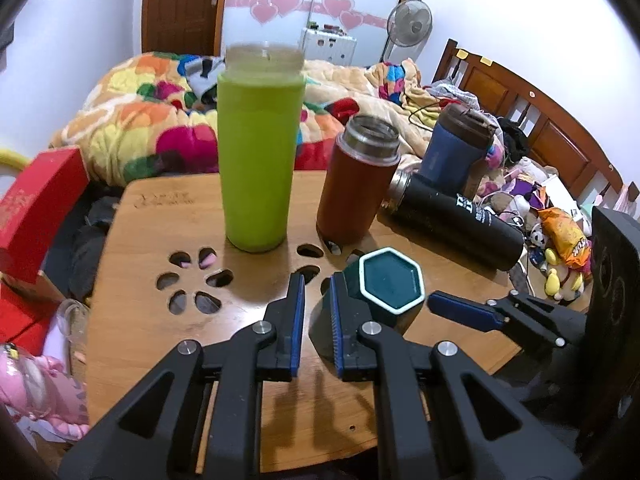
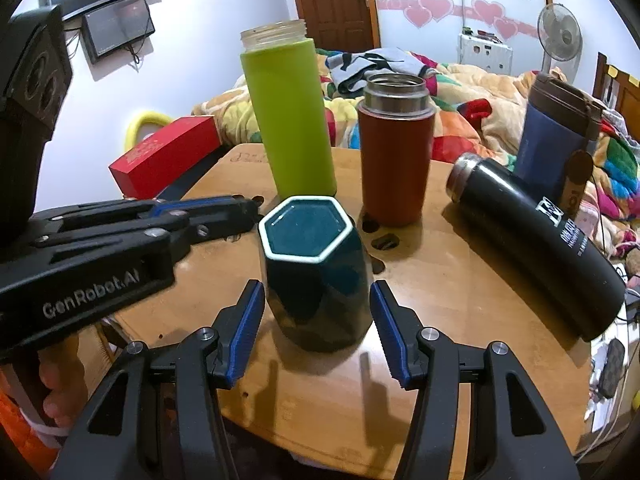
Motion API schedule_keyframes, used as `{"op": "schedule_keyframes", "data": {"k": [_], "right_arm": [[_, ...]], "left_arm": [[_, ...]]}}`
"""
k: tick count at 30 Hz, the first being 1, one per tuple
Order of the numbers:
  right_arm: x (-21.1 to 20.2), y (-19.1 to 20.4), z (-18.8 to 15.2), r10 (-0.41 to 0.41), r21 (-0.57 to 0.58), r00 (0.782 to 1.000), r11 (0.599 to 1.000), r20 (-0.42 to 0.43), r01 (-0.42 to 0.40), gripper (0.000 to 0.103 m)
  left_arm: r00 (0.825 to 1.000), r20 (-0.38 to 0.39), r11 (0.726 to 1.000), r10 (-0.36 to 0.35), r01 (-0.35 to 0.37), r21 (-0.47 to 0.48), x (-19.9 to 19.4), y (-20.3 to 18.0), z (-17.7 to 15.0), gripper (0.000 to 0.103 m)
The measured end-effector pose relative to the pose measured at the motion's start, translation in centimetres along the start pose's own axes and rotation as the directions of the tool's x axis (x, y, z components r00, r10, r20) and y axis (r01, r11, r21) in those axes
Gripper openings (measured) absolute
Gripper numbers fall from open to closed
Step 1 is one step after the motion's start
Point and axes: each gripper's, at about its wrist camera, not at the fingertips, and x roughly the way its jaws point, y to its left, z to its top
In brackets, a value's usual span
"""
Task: Flip cup upside down
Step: 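Rotate the cup open end up with the right gripper while the left gripper steadies it, then set the cup upright on the table and open the grippers, withdrawing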
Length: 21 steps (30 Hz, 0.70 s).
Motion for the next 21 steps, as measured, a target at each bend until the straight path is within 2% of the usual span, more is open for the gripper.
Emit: {"op": "schedule_keyframes", "data": {"k": [7,10,12,15,17,19,21], "right_arm": [[-4.0,-1.6,0.5,-0.015,0.029,0.999,0.999,0.041,0.013,0.052],[-6.6,-1.9,1.1,-0.040,0.034,0.995,0.999,0.095,0.037,0.053],[-8.5,-2.2,1.6,-0.059,0.044,0.989,0.998,0.138,0.053,0.060],[-12.1,-2.4,2.2,-0.085,0.064,0.970,0.995,0.229,0.072,0.066],[-14.1,-2.5,2.6,-0.100,0.070,0.955,0.994,0.279,0.084,0.071],[-16.1,-2.1,2.9,-0.120,0.070,0.936,0.992,0.330,0.102,0.074],[-17.6,-1.6,3.1,-0.136,0.068,0.920,0.991,0.367,0.119,0.081]], "left_arm": [[0.996,0.084,0.999,-0.006,0.001,0.052,-4.0,-1.1,0.9,0.013],[0.991,0.134,0.998,-0.013,0.004,0.069,-6.1,-1.7,1.4,0.021],[0.985,0.174,0.997,-0.017,0.003,0.080,-7.7,-2.0,1.6,0.027],[0.970,0.244,0.995,-0.017,-0.008,0.100,-10.3,-2.8,2.1,0.045],[0.955,0.297,0.994,-0.013,-0.020,0.107,-12.3,-3.2,2.2,0.062],[0.939,0.345,0.993,-0.014,-0.027,0.116,-14.1,-3.6,2.2,0.068],[0.925,0.379,0.992,-0.010,-0.039,0.122,-15.6,-4.1,2.2,0.081]]}}
